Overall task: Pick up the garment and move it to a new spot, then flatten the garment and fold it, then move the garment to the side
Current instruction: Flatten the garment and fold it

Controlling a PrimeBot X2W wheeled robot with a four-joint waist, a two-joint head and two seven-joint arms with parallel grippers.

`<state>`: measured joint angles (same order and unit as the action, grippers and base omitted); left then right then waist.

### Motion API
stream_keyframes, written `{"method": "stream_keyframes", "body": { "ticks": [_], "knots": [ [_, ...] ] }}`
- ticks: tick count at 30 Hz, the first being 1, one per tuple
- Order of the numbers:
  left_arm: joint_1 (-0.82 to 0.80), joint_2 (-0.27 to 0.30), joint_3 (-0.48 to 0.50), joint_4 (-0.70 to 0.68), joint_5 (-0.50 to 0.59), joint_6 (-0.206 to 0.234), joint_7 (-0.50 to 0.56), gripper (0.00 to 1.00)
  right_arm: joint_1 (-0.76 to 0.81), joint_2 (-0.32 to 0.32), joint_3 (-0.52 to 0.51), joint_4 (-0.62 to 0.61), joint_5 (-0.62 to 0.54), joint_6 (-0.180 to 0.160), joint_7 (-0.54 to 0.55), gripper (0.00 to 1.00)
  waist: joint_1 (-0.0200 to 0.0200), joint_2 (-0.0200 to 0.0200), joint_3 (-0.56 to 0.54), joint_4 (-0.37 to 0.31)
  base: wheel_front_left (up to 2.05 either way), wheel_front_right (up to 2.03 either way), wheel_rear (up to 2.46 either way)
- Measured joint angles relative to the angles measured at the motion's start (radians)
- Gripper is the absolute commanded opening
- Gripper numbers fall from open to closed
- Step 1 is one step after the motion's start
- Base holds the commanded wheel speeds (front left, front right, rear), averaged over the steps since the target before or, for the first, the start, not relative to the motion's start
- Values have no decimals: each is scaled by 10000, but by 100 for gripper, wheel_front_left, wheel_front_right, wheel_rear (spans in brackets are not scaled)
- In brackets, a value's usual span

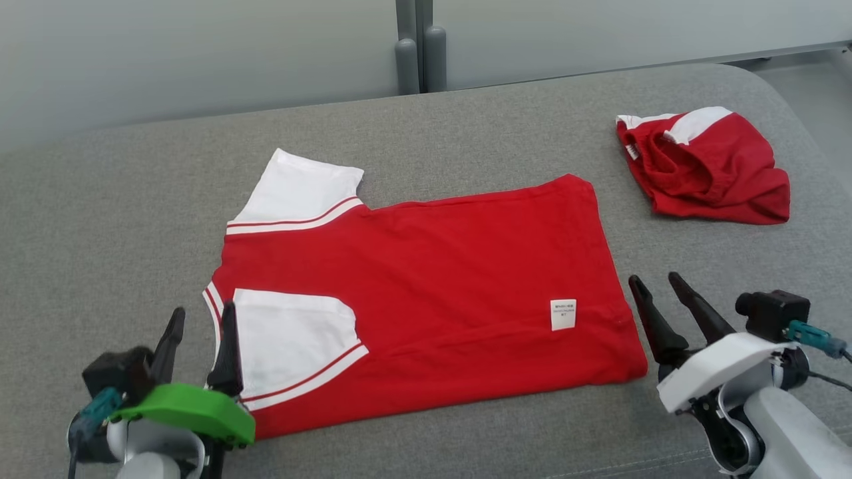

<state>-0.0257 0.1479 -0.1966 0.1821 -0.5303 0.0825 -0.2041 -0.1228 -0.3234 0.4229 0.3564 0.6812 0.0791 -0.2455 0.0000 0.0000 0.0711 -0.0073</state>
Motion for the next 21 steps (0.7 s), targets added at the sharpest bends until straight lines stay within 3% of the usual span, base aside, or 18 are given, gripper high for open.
{"method": "stream_keyframes", "body": {
  "ticks": [13,21],
  "knots": [
    [-3604,0,-892,441,571,-115,2040,100,-1583,100,539,-1001,-506,84,495,100,0,0,944,-133,0,0,0],
    [-5475,249,-353,1653,692,61,3024,100,-2344,157,803,-1676,-851,86,711,100,0,0,1940,-401,0,0,0]
  ]
}}
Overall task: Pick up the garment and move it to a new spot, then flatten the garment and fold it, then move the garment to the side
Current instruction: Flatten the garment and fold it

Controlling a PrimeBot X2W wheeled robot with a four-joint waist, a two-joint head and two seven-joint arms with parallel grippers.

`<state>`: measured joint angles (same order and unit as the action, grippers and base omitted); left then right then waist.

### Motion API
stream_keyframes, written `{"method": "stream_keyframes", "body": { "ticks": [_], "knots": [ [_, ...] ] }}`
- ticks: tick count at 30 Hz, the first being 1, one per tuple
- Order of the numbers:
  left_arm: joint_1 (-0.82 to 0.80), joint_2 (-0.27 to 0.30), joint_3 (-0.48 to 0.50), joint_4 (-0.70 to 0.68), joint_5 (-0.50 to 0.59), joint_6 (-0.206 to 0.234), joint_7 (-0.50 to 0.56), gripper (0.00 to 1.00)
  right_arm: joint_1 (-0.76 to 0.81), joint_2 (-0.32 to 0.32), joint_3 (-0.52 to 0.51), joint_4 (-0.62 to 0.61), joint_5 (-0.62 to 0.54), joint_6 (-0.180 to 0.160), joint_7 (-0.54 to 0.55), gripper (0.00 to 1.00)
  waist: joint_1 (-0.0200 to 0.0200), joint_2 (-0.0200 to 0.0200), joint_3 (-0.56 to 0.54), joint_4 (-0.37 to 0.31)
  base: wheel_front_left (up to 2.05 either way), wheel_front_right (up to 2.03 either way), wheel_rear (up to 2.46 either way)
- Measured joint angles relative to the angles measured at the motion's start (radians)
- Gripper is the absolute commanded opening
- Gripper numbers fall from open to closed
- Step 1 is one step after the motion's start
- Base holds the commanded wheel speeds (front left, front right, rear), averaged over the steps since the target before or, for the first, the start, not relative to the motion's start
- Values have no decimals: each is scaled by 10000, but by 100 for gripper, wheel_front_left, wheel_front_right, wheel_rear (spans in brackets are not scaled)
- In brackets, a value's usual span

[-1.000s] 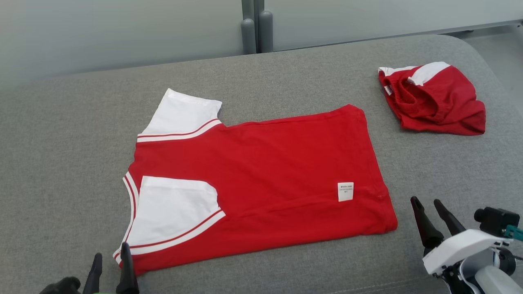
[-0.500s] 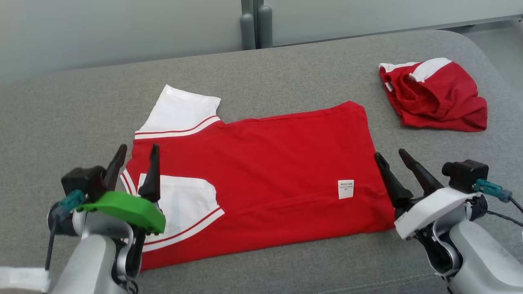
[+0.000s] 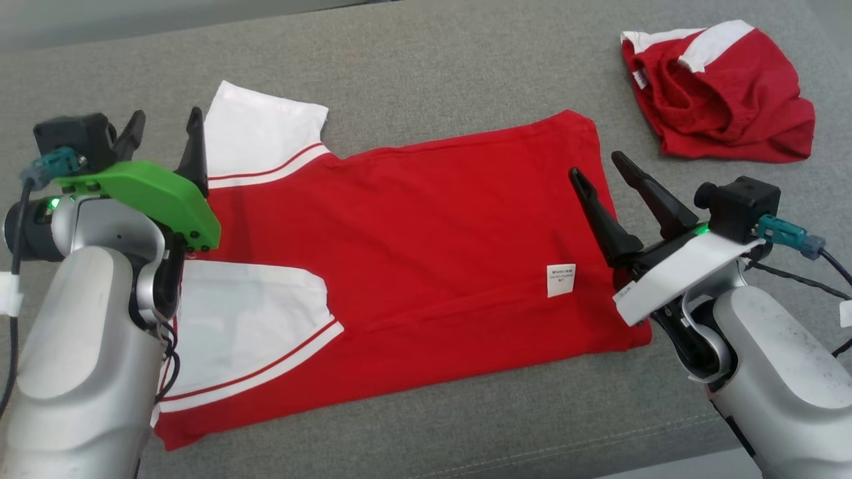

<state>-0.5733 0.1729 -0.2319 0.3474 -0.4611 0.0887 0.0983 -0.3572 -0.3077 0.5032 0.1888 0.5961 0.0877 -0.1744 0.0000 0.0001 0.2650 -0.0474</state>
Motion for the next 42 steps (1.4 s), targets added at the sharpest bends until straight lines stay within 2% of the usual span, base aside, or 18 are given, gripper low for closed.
{"method": "stream_keyframes", "body": {
  "ticks": [9,15,22,28,34,42],
  "knots": [
    [-1610,328,165,790,69,79,1012,100,-523,-48,-15,-763,-186,0,94,100,2,0,1192,-520,0,0,0],
    [-2580,589,364,1243,255,82,1195,100,-802,-56,-59,-1198,-359,-4,90,100,2,0,2016,-846,0,0,0],
    [-2840,562,360,1973,345,82,1043,100,-854,-81,-215,-1254,-370,-90,-23,100,3,0,2797,-1100,0,0,0],
    [-3237,633,458,2435,364,82,844,100,-854,-67,-207,-1258,-372,-100,-23,100,2,0,3066,-1167,0,0,0],
    [-3550,959,593,2871,466,82,844,100,-858,-40,-127,-1342,-374,-98,-23,100,2,0,3219,-1258,0,0,0],
    [-3924,947,395,3356,525,71,754,100,-857,-65,-217,-1344,-401,-113,-69,100,1,0,3386,-1379,0,0,0]
  ]
}}
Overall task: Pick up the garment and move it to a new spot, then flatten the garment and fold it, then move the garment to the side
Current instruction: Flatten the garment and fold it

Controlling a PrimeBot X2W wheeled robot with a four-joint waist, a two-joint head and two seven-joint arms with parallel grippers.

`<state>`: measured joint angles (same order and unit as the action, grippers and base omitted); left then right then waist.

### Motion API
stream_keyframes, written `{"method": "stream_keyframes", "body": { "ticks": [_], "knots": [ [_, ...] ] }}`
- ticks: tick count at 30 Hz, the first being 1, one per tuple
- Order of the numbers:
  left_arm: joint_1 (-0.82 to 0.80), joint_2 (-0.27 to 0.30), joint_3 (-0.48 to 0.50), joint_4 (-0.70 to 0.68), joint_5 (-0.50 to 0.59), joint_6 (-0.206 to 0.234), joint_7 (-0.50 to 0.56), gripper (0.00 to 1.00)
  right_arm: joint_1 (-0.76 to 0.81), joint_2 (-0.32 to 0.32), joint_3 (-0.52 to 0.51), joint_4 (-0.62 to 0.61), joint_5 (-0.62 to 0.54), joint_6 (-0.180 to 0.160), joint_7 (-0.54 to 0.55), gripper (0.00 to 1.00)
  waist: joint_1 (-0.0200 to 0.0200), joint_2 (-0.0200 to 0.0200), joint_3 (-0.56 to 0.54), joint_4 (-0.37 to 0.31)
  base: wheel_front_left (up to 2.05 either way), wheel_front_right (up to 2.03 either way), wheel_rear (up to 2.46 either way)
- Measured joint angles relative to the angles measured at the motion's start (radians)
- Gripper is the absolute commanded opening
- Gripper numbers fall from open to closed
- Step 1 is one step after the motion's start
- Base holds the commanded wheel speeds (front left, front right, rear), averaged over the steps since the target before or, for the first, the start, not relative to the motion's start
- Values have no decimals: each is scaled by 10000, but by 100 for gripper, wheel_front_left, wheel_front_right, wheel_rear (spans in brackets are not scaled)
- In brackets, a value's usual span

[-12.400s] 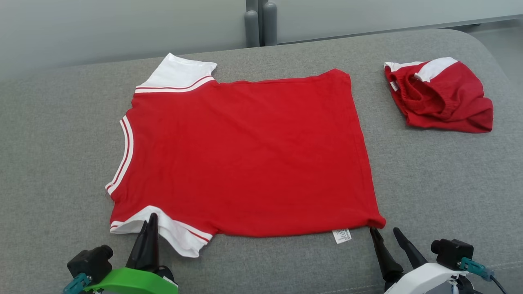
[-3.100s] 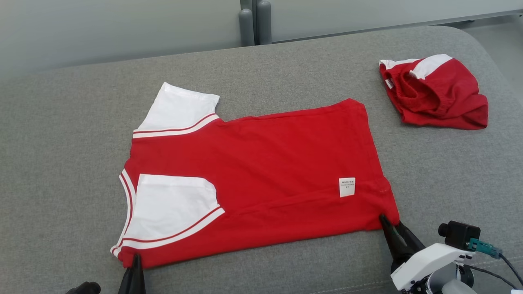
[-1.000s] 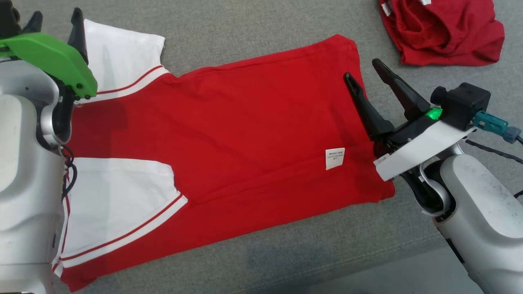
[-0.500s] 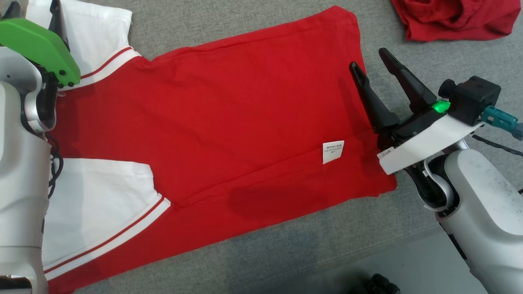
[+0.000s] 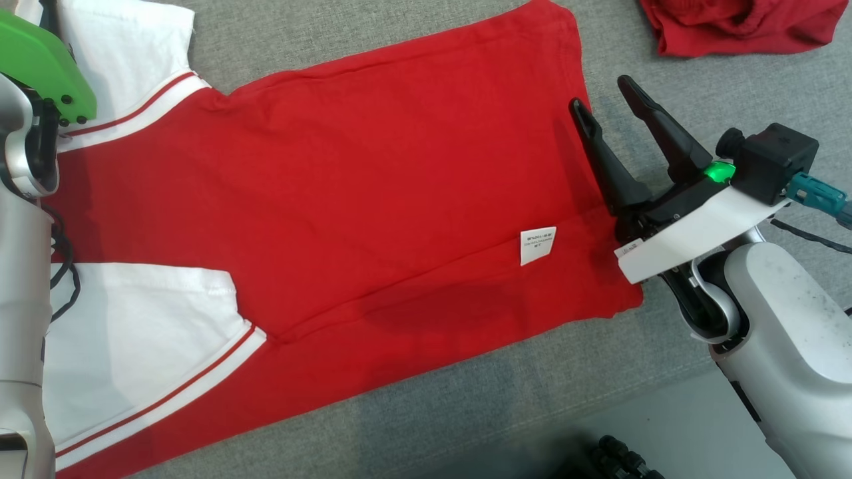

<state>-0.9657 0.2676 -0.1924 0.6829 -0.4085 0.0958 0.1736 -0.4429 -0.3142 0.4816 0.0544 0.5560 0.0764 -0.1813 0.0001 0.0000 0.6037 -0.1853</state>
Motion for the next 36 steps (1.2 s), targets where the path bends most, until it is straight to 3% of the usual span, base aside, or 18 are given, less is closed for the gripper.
{"method": "stream_keyframes", "body": {
  "ticks": [1,2,3,4,7,9,22,28,36],
  "knots": [
    [-35,-2,-12,61,0,-2,-17,94,1,0,-12,2,0,-2,0,100,0,0,4,1,0,0,0],
    [-64,-8,-25,136,0,-6,-59,70,1,0,-23,10,0,-2,-35,100,0,0,3,5,0,0,0],
    [-90,-15,-52,199,4,-54,-88,70,2,0,-46,17,0,-4,-73,100,0,0,-4,14,0,0,0],
    [-114,-27,-81,242,23,-109,-88,48,2,-4,-73,17,0,-4,-88,100,0,0,-16,28,0,0,0],
    [-185,-73,-219,428,92,-222,-128,25,2,2,-98,27,2,-4,-111,100,0,0,-62,81,0,0,0],
    [-196,-105,-339,522,113,-282,-165,0,2,2,-100,46,2,-4,-119,100,0,0,-101,120,0,0,0],
    [-196,-765,-706,834,343,-809,-1162,0,-21,-173,-299,683,86,4,-140,100,0,0,-589,525,0,0,0],
    [-193,-1244,-688,662,69,-1108,-1824,0,-539,-731,-347,1492,82,27,470,100,-1,0,-895,926,0,0,0],
    [-108,-1774,-844,290,-100,-1492,-2441,0,-1320,-934,-548,2522,562,113,1427,100,0,0,-1238,1709,0,0,0]
  ]
}}
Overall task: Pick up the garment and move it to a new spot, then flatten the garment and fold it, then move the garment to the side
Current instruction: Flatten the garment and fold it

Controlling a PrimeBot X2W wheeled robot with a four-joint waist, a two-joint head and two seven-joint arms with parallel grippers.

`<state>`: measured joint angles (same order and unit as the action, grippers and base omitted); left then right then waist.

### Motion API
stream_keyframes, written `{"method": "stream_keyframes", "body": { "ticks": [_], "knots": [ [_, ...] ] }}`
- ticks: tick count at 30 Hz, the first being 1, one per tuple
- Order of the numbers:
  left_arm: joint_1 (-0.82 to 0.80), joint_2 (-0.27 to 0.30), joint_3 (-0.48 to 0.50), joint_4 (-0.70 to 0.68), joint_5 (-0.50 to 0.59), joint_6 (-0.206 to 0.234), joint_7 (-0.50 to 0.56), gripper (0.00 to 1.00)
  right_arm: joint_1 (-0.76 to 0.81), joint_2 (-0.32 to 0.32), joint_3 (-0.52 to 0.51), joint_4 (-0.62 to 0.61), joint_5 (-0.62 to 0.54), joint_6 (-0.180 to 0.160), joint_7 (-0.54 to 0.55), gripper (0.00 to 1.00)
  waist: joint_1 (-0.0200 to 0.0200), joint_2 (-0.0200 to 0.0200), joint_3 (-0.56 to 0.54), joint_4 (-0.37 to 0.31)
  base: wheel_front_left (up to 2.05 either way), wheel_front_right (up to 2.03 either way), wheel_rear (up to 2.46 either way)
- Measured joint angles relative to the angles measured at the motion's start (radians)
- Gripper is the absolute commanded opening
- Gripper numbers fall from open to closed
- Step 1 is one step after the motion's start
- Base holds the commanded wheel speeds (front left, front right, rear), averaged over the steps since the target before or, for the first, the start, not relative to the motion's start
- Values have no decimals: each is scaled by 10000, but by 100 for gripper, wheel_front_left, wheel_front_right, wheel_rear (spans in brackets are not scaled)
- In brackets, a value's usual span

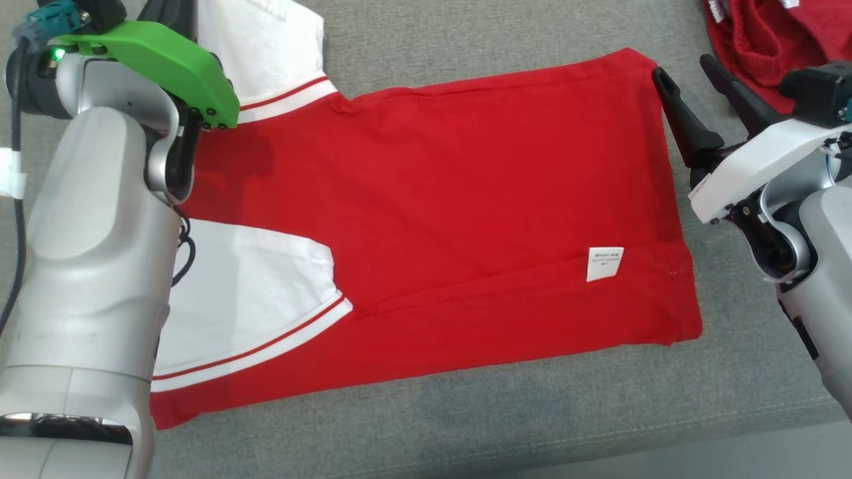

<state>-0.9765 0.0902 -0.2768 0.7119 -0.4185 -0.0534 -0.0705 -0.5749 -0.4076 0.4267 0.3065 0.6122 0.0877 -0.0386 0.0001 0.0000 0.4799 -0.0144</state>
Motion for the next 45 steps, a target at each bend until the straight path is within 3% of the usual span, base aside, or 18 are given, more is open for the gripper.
{"method": "stream_keyframes", "body": {
  "ticks": [12,24,29,32,36,38,45],
  "knots": [
    [784,-316,-150,-447,-201,-230,-583,0,-965,-46,-73,1342,550,77,1329,100,0,0,-172,1081,0,0,0],
    [963,-305,-190,-757,-201,-272,-727,0,-1539,-67,219,2127,410,90,1848,100,0,0,-168,1162,0,0,0],
    [1000,-272,-194,-803,-201,-305,-769,0,-1591,-52,412,2437,389,127,2173,83,0,0,-159,1111,0,0,0],
    [1027,-236,-194,-830,-201,-314,-769,0,-1592,-21,477,2550,389,165,2259,54,0,0,-159,1087,0,0,0],
    [1133,-153,-188,-924,-207,-314,-769,0,-1629,10,552,2667,391,176,2328,25,0,0,-169,1060,0,0,0],
    [1173,-115,-167,-963,-259,-313,-773,0,-1690,31,552,2681,389,176,2259,0,0,0,-177,1045,0,0,0],
    [1446,-8,182,-1072,-635,-314,-988,0,-1946,274,556,2713,360,261,1565,0,0,0,-263,965,0,0,0]
  ]
}}
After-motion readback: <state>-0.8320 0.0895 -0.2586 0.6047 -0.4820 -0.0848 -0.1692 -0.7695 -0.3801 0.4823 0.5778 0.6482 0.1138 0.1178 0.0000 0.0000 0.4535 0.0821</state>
